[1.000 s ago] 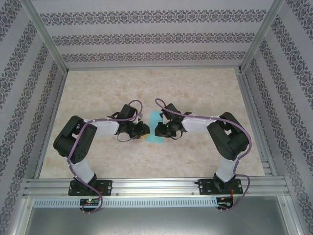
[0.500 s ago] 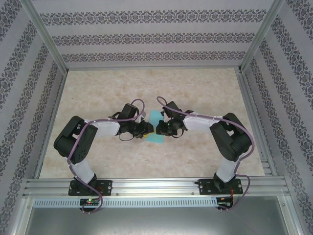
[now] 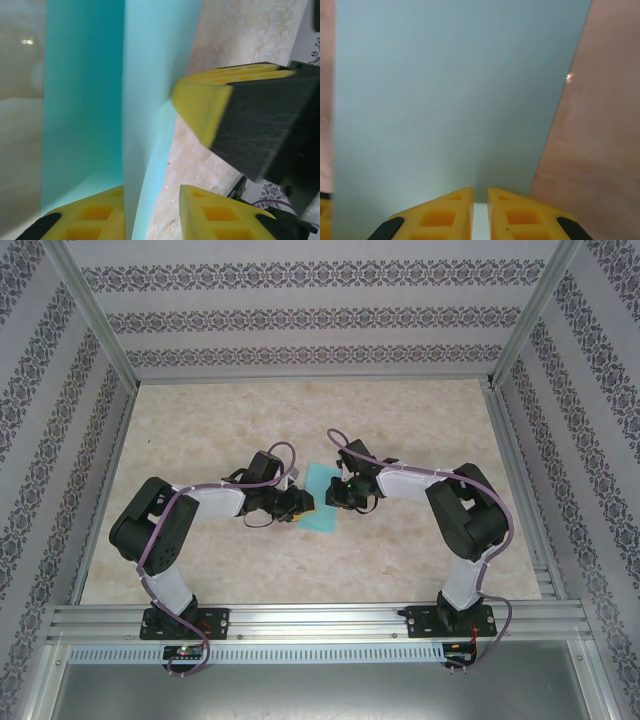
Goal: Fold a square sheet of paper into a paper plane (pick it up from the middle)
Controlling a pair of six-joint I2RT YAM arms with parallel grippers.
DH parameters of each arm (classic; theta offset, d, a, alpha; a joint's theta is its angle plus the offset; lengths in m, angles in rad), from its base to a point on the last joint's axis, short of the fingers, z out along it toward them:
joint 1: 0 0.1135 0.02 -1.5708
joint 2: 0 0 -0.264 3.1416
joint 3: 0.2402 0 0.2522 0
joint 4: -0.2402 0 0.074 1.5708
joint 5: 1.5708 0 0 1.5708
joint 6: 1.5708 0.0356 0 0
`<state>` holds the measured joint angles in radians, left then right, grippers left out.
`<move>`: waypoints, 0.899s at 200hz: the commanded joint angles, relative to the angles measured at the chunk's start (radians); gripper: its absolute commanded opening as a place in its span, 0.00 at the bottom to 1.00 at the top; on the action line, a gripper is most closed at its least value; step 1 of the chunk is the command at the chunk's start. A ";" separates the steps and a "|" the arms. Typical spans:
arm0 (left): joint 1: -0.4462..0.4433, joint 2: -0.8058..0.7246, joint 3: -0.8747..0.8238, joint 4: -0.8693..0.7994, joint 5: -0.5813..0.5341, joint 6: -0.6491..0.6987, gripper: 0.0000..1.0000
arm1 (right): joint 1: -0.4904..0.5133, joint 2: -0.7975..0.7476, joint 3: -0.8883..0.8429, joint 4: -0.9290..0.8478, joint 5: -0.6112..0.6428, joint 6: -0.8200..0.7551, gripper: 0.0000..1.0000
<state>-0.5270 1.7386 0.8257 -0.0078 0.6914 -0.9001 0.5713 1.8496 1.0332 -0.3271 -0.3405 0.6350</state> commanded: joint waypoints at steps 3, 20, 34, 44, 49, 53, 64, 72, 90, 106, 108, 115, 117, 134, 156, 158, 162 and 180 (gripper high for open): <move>-0.015 -0.049 0.003 0.022 0.020 -0.016 0.30 | 0.002 0.031 0.025 -0.004 0.003 -0.009 0.16; -0.020 -0.057 0.004 0.040 0.035 -0.029 0.31 | 0.002 0.044 0.026 -0.021 0.010 -0.010 0.16; -0.028 -0.062 0.012 0.058 0.039 -0.041 0.32 | 0.001 0.053 0.026 -0.035 0.021 -0.008 0.16; -0.034 -0.061 0.021 0.072 0.043 -0.048 0.34 | 0.001 0.057 0.025 -0.039 0.020 -0.007 0.16; -0.038 -0.057 0.028 0.076 0.043 -0.048 0.34 | -0.001 0.057 0.023 -0.038 0.020 -0.007 0.16; -0.039 -0.053 0.035 0.074 0.043 -0.048 0.35 | -0.001 0.058 0.021 -0.038 0.020 -0.006 0.16; -0.044 -0.039 0.050 0.078 0.043 -0.049 0.35 | -0.001 0.057 0.020 -0.038 0.020 -0.005 0.16; -0.045 -0.027 0.058 0.082 0.043 -0.049 0.35 | -0.002 0.054 0.016 -0.034 0.015 -0.002 0.16; -0.046 -0.003 0.071 0.094 0.039 -0.053 0.37 | -0.006 0.044 0.009 -0.027 0.006 0.001 0.16; -0.047 0.013 0.084 0.091 0.024 -0.048 0.39 | -0.011 0.034 0.005 -0.021 -0.006 0.003 0.15; -0.047 0.015 0.085 0.091 0.022 -0.046 0.40 | -0.012 0.032 0.003 -0.019 -0.008 0.004 0.15; -0.047 0.021 0.090 0.090 0.015 -0.046 0.41 | -0.014 0.026 -0.001 -0.011 -0.018 0.006 0.15; -0.047 0.024 0.091 0.089 0.013 -0.046 0.41 | -0.016 0.024 -0.003 -0.010 -0.020 0.006 0.15; -0.047 0.041 0.099 0.100 0.001 -0.048 0.44 | -0.025 0.008 -0.010 0.003 -0.039 0.012 0.16; -0.047 0.060 0.105 0.104 -0.013 -0.047 0.45 | -0.038 -0.033 -0.038 0.046 -0.074 0.027 0.18; -0.047 0.061 0.105 0.104 -0.014 -0.047 0.46 | -0.039 -0.040 -0.040 0.050 -0.076 0.030 0.19; -0.047 0.062 0.105 0.106 -0.018 -0.045 0.45 | -0.040 -0.048 -0.044 0.054 -0.078 0.031 0.20; -0.047 0.067 0.104 0.102 -0.040 -0.040 0.46 | -0.048 -0.093 -0.052 0.044 -0.067 0.029 0.22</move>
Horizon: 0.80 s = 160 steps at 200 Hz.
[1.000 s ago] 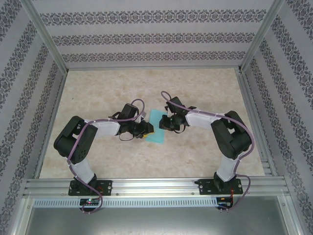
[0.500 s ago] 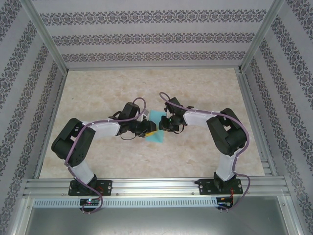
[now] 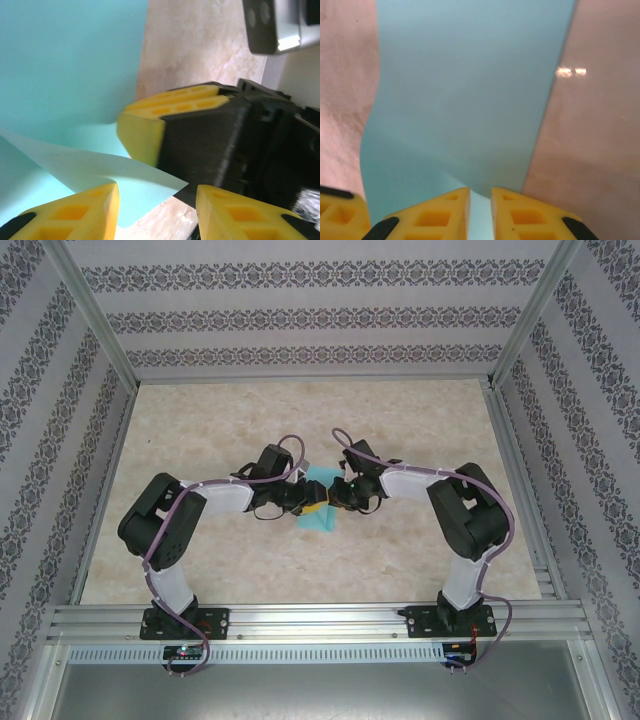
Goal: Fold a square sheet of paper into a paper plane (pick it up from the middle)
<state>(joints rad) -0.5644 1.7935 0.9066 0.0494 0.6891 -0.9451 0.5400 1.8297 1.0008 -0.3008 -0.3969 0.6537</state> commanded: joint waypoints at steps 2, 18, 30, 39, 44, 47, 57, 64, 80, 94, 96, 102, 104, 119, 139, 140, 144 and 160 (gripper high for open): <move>-0.010 0.012 0.023 0.045 -0.042 0.005 0.46 | -0.019 -0.076 -0.022 0.016 -0.009 0.011 0.22; -0.009 0.014 0.017 0.049 -0.052 0.005 0.46 | -0.030 -0.112 -0.042 0.004 0.008 0.010 0.23; -0.009 0.016 0.013 0.056 -0.053 0.003 0.46 | -0.042 -0.138 -0.063 0.002 0.018 0.007 0.24; -0.009 0.018 0.011 0.058 -0.052 0.002 0.46 | -0.048 -0.156 -0.078 0.005 0.021 0.002 0.24; -0.010 0.020 0.010 0.058 -0.053 0.002 0.45 | -0.051 -0.166 -0.088 0.010 0.020 -0.001 0.25; -0.009 0.020 0.010 0.058 -0.054 0.002 0.45 | -0.053 -0.171 -0.093 0.014 0.019 -0.003 0.25; -0.009 0.018 0.008 0.058 -0.057 0.003 0.43 | -0.057 -0.184 -0.109 0.036 0.004 -0.006 0.27; -0.009 0.018 0.006 0.055 -0.060 0.003 0.41 | -0.057 -0.189 -0.115 0.051 -0.010 -0.007 0.28; -0.010 0.017 0.006 0.045 -0.066 0.008 0.36 | -0.054 -0.183 -0.117 0.081 -0.048 -0.006 0.30; -0.010 0.015 0.006 0.040 -0.066 0.009 0.32 | -0.049 -0.173 -0.115 0.112 -0.081 -0.005 0.32; -0.009 0.015 0.006 0.040 -0.067 0.009 0.32 | -0.047 -0.171 -0.114 0.116 -0.084 -0.005 0.32; -0.009 0.014 0.006 0.037 -0.068 0.010 0.31 | -0.044 -0.167 -0.111 0.127 -0.097 -0.002 0.33; -0.009 0.014 0.005 0.037 -0.069 0.011 0.30 | -0.044 -0.166 -0.110 0.131 -0.101 -0.002 0.33; -0.009 0.012 0.003 0.030 -0.073 0.014 0.29 | -0.036 -0.158 -0.103 0.154 -0.123 0.002 0.33; -0.009 0.012 0.003 0.028 -0.074 0.015 0.28 | -0.033 -0.149 -0.097 0.166 -0.131 0.005 0.33; -0.009 0.012 0.003 0.028 -0.074 0.015 0.28 | -0.033 -0.148 -0.096 0.167 -0.131 0.004 0.33; -0.010 0.013 0.003 0.027 -0.075 0.016 0.28 | -0.033 -0.145 -0.095 0.165 -0.131 0.003 0.34; -0.010 0.013 0.003 0.027 -0.074 0.017 0.27 | -0.032 -0.130 -0.093 0.166 -0.135 -0.001 0.33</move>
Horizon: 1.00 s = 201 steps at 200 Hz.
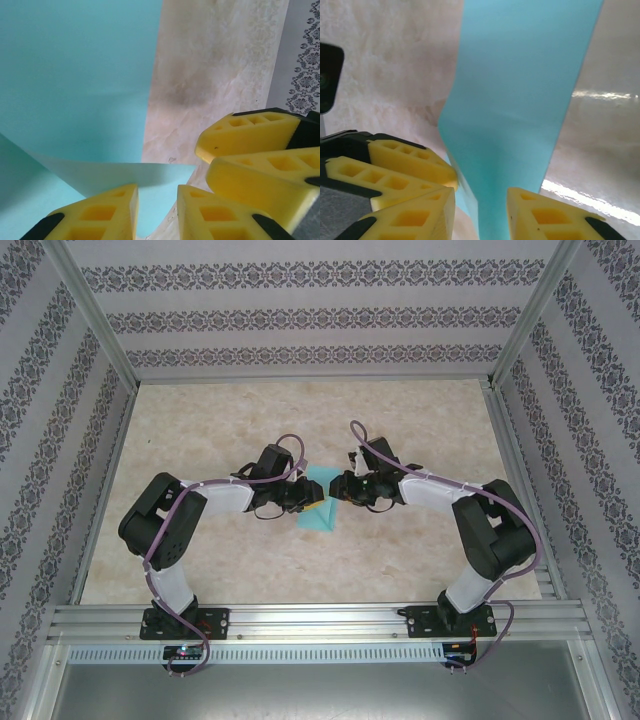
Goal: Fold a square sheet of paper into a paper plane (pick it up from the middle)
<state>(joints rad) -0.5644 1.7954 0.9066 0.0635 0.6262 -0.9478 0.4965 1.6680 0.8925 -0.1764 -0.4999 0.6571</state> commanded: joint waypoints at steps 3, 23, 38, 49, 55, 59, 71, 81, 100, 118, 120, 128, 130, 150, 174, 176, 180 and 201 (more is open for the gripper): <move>-0.010 0.011 0.003 0.013 -0.011 0.020 0.27 | 0.011 0.033 0.016 0.040 -0.033 -0.005 0.33; -0.009 0.012 0.003 0.013 -0.010 0.020 0.27 | 0.013 0.046 0.017 0.046 -0.039 -0.005 0.30; -0.009 0.012 0.003 0.013 -0.010 0.020 0.27 | 0.014 0.053 0.017 0.056 -0.053 -0.004 0.27; -0.009 0.012 0.004 0.013 -0.010 0.019 0.27 | 0.014 0.056 0.018 0.060 -0.063 -0.004 0.25; -0.009 0.012 0.004 0.013 -0.011 0.020 0.27 | 0.013 0.058 0.018 0.061 -0.065 -0.005 0.25; -0.009 0.012 0.003 0.013 -0.010 0.020 0.27 | 0.013 0.058 0.018 0.061 -0.066 -0.004 0.24; -0.009 0.012 0.005 0.013 -0.010 0.020 0.27 | 0.012 0.059 0.015 0.062 -0.069 -0.007 0.22; -0.010 0.012 0.005 0.014 -0.008 0.021 0.27 | 0.013 0.058 0.011 0.065 -0.071 -0.007 0.21; -0.009 0.012 0.005 0.013 -0.007 0.021 0.27 | 0.011 0.058 0.009 0.066 -0.072 -0.009 0.14; -0.009 0.009 0.006 0.013 -0.004 0.021 0.27 | 0.010 0.060 0.009 0.066 -0.069 -0.014 0.08; -0.009 0.009 0.007 0.014 -0.004 0.021 0.27 | 0.011 0.059 0.009 0.066 -0.066 -0.015 0.08; -0.009 0.007 0.009 0.015 -0.001 0.022 0.27 | 0.010 0.062 0.008 0.063 -0.059 -0.020 0.08; -0.009 0.006 0.008 0.015 0.001 0.023 0.27 | 0.010 0.061 0.010 0.061 -0.057 -0.021 0.07; -0.010 0.002 0.007 0.042 0.014 0.024 0.27 | 0.008 0.069 0.022 0.032 -0.034 -0.042 0.06; -0.010 0.014 0.012 0.051 0.021 0.026 0.27 | 0.007 0.095 0.039 0.008 -0.013 -0.056 0.06; -0.010 0.016 0.013 0.053 0.023 0.025 0.27 | 0.007 0.098 0.040 0.008 -0.012 -0.057 0.06; -0.010 0.019 0.013 0.057 0.026 0.023 0.27 | 0.007 0.103 0.041 0.006 -0.012 -0.058 0.06; -0.010 0.034 0.015 0.068 0.038 0.018 0.27 | 0.006 0.124 0.046 0.001 -0.001 -0.058 0.06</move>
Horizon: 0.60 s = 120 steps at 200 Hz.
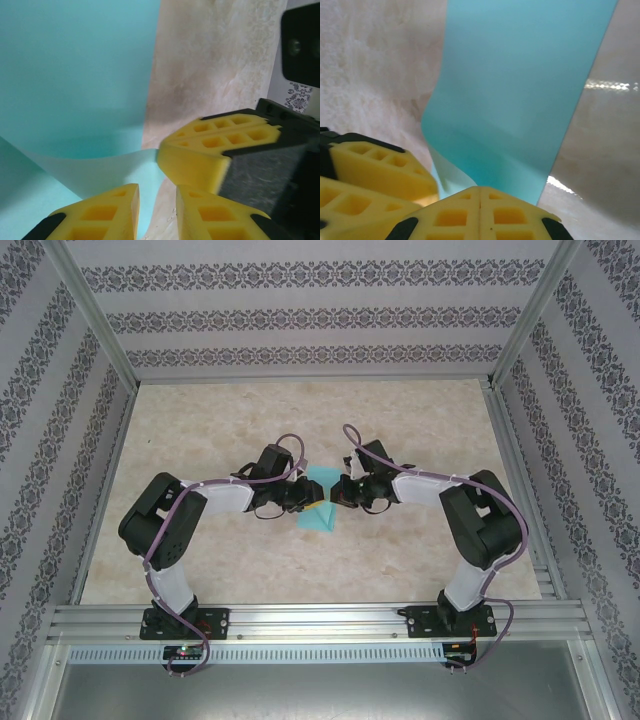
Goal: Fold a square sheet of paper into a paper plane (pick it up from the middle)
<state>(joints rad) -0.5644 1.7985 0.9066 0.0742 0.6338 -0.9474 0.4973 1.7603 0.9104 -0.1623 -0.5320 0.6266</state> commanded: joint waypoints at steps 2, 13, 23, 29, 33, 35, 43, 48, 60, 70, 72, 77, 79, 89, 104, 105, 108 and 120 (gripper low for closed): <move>-0.009 0.032 0.015 0.057 0.030 0.019 0.27 | 0.006 0.033 0.029 -0.013 0.032 -0.027 0.06; -0.009 0.037 0.018 0.058 0.033 0.018 0.27 | 0.006 0.040 0.031 -0.011 0.036 -0.028 0.06; -0.009 0.042 0.020 0.058 0.035 0.018 0.27 | 0.005 0.046 0.035 -0.012 0.040 -0.030 0.06; -0.010 0.044 0.020 0.059 0.037 0.019 0.27 | 0.006 0.048 0.037 -0.014 0.042 -0.033 0.06; -0.009 0.045 0.022 0.058 0.037 0.019 0.27 | 0.006 0.051 0.039 -0.015 0.044 -0.033 0.06; -0.010 0.047 0.022 0.058 0.038 0.019 0.27 | 0.006 0.052 0.042 -0.017 0.045 -0.034 0.06; -0.010 0.049 0.023 0.058 0.041 0.020 0.27 | 0.006 0.058 0.046 -0.022 0.050 -0.038 0.06; -0.009 0.050 0.024 0.058 0.042 0.019 0.27 | 0.006 0.059 0.048 -0.025 0.052 -0.040 0.06; -0.009 0.054 0.028 0.058 0.046 0.020 0.27 | 0.006 0.065 0.054 -0.033 0.059 -0.045 0.06; -0.009 0.056 0.029 0.059 0.049 0.021 0.27 | 0.006 0.068 0.058 -0.037 0.062 -0.048 0.06; -0.009 0.057 0.029 0.059 0.048 0.021 0.27 | 0.006 0.069 0.058 -0.038 0.064 -0.049 0.06; -0.009 0.058 0.031 0.058 0.050 0.021 0.27 | 0.006 0.071 0.061 -0.041 0.067 -0.051 0.06; -0.009 0.059 0.032 0.058 0.050 0.021 0.27 | 0.006 0.071 0.063 -0.044 0.068 -0.052 0.06; -0.010 0.063 0.035 0.055 0.051 0.022 0.27 | 0.006 0.076 0.066 -0.046 0.072 -0.053 0.06; -0.011 0.069 0.038 0.055 0.054 0.022 0.27 | 0.004 0.082 0.071 -0.055 0.078 -0.054 0.06; -0.011 0.070 0.039 0.055 0.054 0.022 0.27 | 0.004 0.082 0.072 -0.055 0.078 -0.055 0.06; -0.011 0.070 0.039 0.055 0.055 0.022 0.27 | 0.004 0.083 0.073 -0.056 0.079 -0.055 0.06; -0.010 0.074 0.039 0.054 0.057 0.024 0.27 | 0.004 0.085 0.076 -0.059 0.084 -0.057 0.06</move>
<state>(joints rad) -0.5644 1.8526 0.9230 0.0864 0.6724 -0.9474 0.4973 1.8233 0.9604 -0.2062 -0.4782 0.5961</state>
